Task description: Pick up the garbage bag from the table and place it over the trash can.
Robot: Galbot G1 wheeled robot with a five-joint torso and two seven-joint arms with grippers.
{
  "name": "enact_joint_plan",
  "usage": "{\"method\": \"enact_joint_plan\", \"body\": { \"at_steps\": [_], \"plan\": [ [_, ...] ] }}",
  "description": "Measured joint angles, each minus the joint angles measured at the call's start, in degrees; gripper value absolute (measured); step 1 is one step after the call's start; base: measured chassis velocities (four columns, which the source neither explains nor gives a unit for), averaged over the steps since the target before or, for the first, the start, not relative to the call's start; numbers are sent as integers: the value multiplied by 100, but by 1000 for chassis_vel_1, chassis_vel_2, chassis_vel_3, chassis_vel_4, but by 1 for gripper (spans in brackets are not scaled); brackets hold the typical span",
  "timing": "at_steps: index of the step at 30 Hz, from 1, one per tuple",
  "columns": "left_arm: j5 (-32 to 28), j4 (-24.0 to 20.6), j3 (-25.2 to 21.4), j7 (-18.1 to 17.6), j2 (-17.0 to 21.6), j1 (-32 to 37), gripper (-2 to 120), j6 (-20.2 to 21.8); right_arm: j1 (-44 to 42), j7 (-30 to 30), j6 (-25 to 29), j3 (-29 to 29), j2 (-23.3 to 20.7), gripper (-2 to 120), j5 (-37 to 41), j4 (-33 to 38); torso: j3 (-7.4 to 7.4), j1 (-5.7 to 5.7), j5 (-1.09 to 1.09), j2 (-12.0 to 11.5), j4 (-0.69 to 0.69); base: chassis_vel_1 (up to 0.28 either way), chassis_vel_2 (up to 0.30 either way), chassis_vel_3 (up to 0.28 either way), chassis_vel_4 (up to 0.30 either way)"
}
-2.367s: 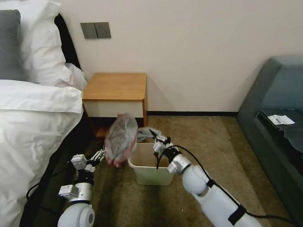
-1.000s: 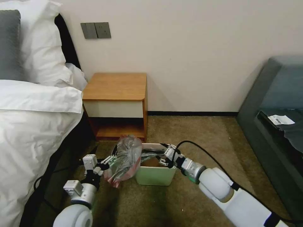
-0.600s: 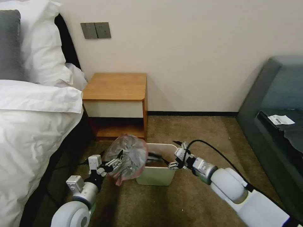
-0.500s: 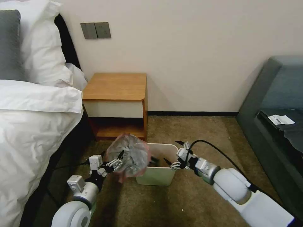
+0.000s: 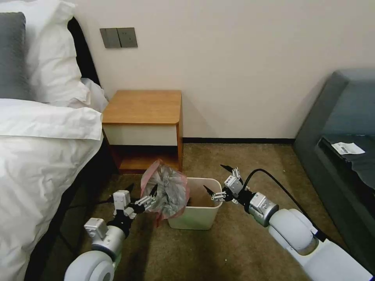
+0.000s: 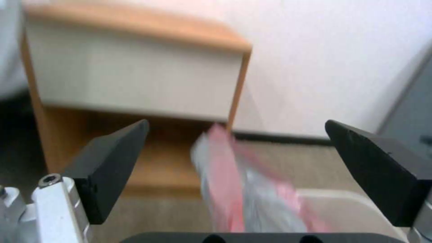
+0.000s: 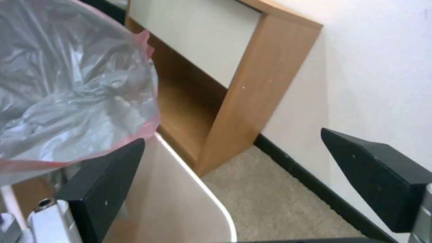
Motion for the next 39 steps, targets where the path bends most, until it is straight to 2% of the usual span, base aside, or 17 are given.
{"method": "enact_joint_plan", "body": {
  "at_steps": [1, 5, 10, 14, 15, 17, 18, 21, 28, 39],
  "plan": [
    [0, 0, 0, 0, 0, 0, 98, 0, 0, 0, 0, 0, 0, 100, 0, 0, 0, 0, 0, 0, 0, 0, 0, 0, 0],
    [7, -510, 12, -87, -77, 69, 97, -2, -46, 16, 115, 108, 121, 100, -16, -12, 0, 0, 0, 0, 0, 0, 0, 0, 0],
    [-566, -481, 265, 57, -46, 63, 98, 61, -54, 58, 188, 144, 234, 100, -26, -10, 0, 0, -1, 0, 0, 0, 0, 0, 0],
    [-1020, 147, 624, 477, 144, 39, 97, -5, -137, 71, 330, 184, 317, 100, -73, -32, 0, 0, -1, 0, 0, 0, 0, 0, 0],
    [-1020, 147, 624, 477, 144, 39, 97, -5, -137, 71, 330, 184, 317, 100, -73, -32, 0, 0, -1, 0, 0, 0, 0, 0, 0],
    [-1124, 706, 711, 882, 243, -89, 97, -110, -160, 54, 466, 189, 380, 100, -101, -84, 0, 0, -2, 0, -1, 0, 0, 0, 0],
    [-1124, 706, 711, 882, 243, -89, 97, -110, -160, 54, 466, 189, 380, 100, -101, -84, 0, 0, -2, 0, -1, 0, 0, 0, 0],
    [-1207, 1219, 722, 1201, 296, -219, 97, -286, -182, 11, 573, 183, 449, 100, -109, -96, 0, 0, -2, 0, 0, 0, 0, 0, 0],
    [-1290, 1538, 703, 1281, 199, -367, 97, -453, -195, -40, 635, 139, 519, 100, -159, -157, 0, 0, -2, 0, 0, 0, 0, 0, 0],
    [-1205, 2162, 774, 1049, -34, -807, 97, -381, -299, -121, 815, 109, 629, 100, -266, -152, 0, 0, -1, 0, 0, 0, 0, 0, 0]
  ]
}}
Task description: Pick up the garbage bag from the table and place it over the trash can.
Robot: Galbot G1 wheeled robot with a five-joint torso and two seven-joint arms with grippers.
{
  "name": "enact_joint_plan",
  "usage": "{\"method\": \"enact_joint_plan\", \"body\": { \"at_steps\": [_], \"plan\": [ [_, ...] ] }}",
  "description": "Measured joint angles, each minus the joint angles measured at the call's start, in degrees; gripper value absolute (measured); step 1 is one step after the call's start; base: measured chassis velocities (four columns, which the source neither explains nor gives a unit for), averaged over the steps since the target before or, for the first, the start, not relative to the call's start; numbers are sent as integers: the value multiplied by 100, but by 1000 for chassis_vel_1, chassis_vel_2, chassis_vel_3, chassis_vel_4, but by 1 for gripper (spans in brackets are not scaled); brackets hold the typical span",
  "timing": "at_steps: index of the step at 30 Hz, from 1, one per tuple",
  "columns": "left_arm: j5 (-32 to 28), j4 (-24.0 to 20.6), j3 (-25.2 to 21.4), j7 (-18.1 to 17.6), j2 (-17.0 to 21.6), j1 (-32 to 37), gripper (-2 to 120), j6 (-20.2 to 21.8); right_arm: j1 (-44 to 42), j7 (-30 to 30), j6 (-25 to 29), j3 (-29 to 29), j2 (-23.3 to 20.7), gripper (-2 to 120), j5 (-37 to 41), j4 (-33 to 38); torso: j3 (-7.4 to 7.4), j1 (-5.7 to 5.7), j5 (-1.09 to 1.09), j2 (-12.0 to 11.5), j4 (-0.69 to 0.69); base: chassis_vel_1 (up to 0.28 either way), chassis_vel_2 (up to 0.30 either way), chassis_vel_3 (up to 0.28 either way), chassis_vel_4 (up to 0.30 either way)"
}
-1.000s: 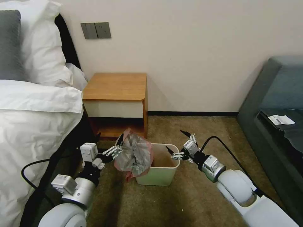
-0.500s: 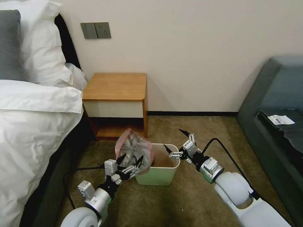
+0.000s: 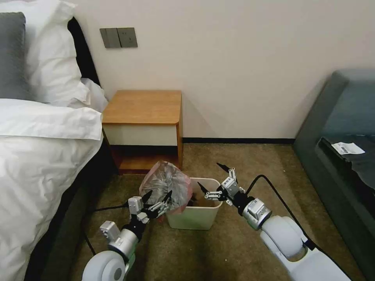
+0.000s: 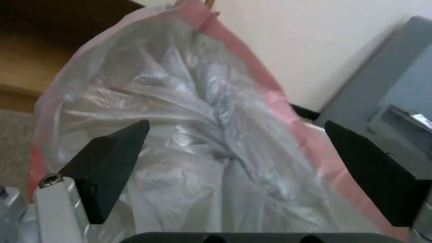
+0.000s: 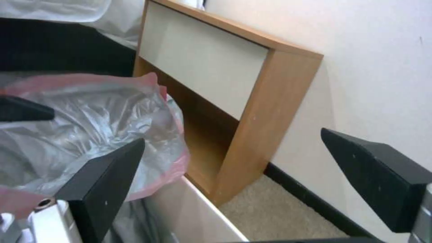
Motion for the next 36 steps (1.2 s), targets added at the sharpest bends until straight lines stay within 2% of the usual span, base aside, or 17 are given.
{"method": "enact_joint_plan", "body": {
  "at_steps": [7, 13, 24, 30, 36],
  "plan": [
    [29, 264, 66, -52, -82, -310, 97, 1, -106, -44, 100, 58, 25, 100, -37, 6, 0, 0, 0, 0, -1, 0, 0, 0, 0],
    [139, 464, 101, -470, -102, -593, 98, 168, -111, -65, 130, 194, 24, 100, -6, -37, 0, 0, 0, 0, -1, 0, 0, 0, 0],
    [241, 599, 149, -587, -71, -669, 97, 248, -113, -107, 289, 218, 99, 100, 9, -140, 0, 0, 0, 0, -1, 0, 0, 0, 0],
    [581, 350, 100, -618, -77, -436, 97, 135, -111, -119, 318, 240, 107, 100, 13, -164, 0, 0, 0, 0, -1, 0, 0, 0, 0],
    [870, -192, -40, -657, -124, -36, 97, -20, -111, -153, 414, 238, 191, 100, 7, -268, -1, 0, 0, 0, 0, 0, 0, 0, 0]
  ]
}}
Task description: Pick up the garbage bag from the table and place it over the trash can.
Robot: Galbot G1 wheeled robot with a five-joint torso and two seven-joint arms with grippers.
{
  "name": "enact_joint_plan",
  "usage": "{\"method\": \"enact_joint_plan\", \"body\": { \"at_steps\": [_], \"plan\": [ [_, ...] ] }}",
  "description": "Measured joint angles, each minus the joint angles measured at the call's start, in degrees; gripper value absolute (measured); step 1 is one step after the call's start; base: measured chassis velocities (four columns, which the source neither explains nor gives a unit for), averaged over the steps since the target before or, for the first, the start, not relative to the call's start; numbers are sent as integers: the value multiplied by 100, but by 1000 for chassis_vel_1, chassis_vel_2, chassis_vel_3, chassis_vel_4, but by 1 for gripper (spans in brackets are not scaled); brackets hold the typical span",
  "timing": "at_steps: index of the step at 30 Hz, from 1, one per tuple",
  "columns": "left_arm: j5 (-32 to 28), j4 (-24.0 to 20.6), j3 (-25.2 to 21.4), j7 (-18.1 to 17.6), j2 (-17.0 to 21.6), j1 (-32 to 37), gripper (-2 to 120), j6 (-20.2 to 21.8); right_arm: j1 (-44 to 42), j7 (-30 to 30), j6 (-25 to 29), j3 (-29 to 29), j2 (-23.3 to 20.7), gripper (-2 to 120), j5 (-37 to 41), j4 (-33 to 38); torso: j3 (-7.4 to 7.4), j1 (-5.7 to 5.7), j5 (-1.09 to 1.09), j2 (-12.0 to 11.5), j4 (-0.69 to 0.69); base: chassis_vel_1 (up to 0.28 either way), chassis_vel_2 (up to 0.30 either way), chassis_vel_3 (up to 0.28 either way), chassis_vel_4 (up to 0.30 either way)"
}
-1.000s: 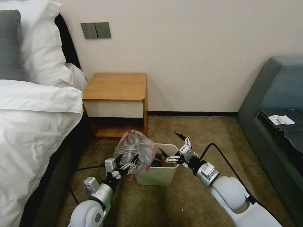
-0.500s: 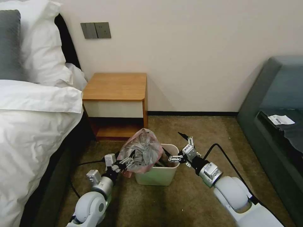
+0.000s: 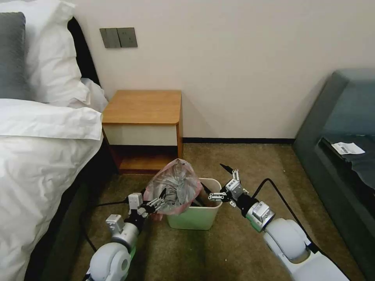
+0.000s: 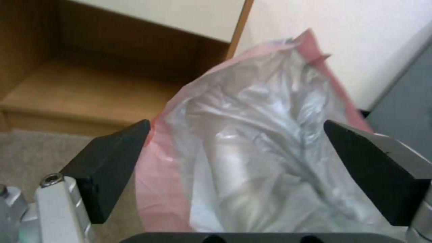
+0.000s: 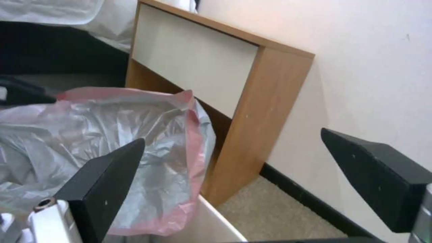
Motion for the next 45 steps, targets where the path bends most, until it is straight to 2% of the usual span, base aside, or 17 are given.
{"method": "enact_joint_plan", "body": {
  "at_steps": [7, 13, 21, 30, 37, 45],
  "plan": [
    [-169, -7, 55, 49, 15, -82, 97, 10, 20, -26, 8, -60, 74, 100, -24, -4, 0, 0, 0, 0, -1, 0, 0, 0, 0],
    [-818, 355, 206, 170, 204, -464, 97, 130, -19, -76, 11, -43, 70, 100, -45, 37, 0, 0, -1, 0, -1, 0, 0, 0, 0],
    [-1196, 699, 339, 129, 251, -766, 97, 369, -70, -110, 60, -35, 128, 100, -72, 8, 0, 0, -1, 0, -1, 0, 0, 0, 0],
    [-1304, 958, 467, 12, 363, -1120, 96, 936, -109, -170, 94, -65, 167, 100, -78, -26, 0, 0, 0, 0, -1, 0, 0, 0, 0],
    [-1261, 1201, 507, -133, 362, -1381, 93, 1221, -205, -204, 151, -3, 196, 100, -105, -38, 0, 0, 0, 0, -1, 0, 0, 0, 0],
    [-1184, 1205, 506, -140, 387, -1447, 93, 1643, -248, -214, 160, 26, 175, 100, -114, 1, 0, 0, 1, 0, 0, 0, 0, 0, 0]
  ]
}}
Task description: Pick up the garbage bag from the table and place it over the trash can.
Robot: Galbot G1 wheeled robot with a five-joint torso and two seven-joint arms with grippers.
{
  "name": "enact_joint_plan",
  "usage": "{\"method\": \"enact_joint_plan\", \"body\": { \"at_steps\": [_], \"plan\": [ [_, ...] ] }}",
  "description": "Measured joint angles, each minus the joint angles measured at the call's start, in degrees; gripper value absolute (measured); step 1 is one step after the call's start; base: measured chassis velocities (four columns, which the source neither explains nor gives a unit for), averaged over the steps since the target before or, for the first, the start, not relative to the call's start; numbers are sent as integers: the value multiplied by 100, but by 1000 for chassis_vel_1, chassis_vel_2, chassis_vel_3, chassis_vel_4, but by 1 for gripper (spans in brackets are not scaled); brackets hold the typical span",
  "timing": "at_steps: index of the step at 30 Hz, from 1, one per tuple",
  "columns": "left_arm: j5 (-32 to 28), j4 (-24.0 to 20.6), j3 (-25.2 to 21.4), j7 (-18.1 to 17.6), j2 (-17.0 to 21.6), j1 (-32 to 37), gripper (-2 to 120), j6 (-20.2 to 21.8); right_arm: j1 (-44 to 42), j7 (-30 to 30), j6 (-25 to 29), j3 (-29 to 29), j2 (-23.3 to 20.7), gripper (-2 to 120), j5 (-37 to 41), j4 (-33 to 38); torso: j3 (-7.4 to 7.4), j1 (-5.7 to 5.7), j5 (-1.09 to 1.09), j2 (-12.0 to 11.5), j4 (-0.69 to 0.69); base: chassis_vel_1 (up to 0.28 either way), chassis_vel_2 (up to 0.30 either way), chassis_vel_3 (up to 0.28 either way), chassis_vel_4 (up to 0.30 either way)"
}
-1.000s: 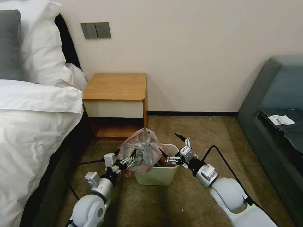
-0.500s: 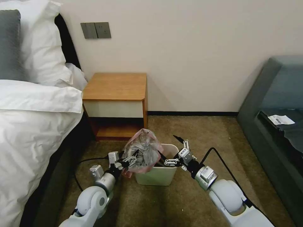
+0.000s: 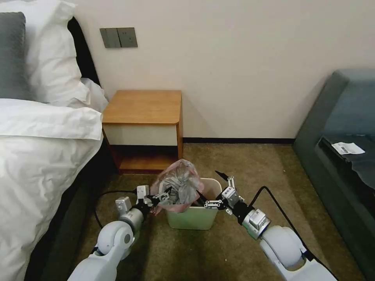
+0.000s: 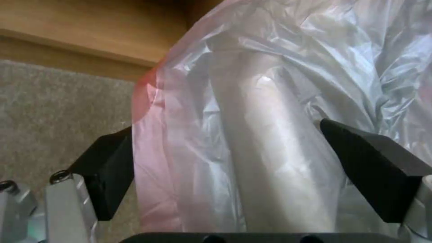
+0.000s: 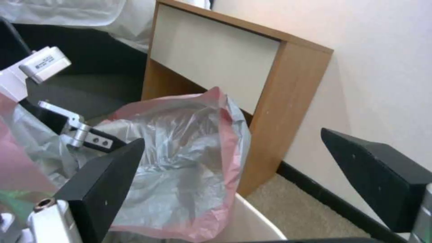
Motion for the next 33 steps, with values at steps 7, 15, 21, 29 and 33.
{"method": "enact_joint_plan", "body": {
  "at_steps": [7, 15, 21, 29, 33],
  "plan": [
    [98, -29, 3, 87, 30, -16, 78, 185, 18, -2, 0, -18, -18, 100, 21, 21, 0, 0, 0, 0, 0, 0, 0, 0, 0],
    [212, -1, 48, 178, 29, -10, 49, 192, -1, -4, 1, 14, -53, 100, 73, 73, -1, -1, 2, 1, 1, 0, 0, 0, 0],
    [315, 48, 103, 206, -25, 16, 26, 160, -19, -4, 1, 62, -58, 100, 134, 104, -2, -1, 3, 2, 2, 0, 0, 0, 0],
    [401, 53, 126, 215, -48, 51, 11, 128, -42, -2, 3, 95, -52, 100, 171, 114, -2, -1, 2, 2, 1, 0, 0, 0, 0],
    [460, 69, 125, 225, -59, 68, 11, 94, -42, 2, 5, 97, -46, 100, 172, 115, -2, -1, 2, 2, 1, 0, 0, 0, 0]
  ]
}}
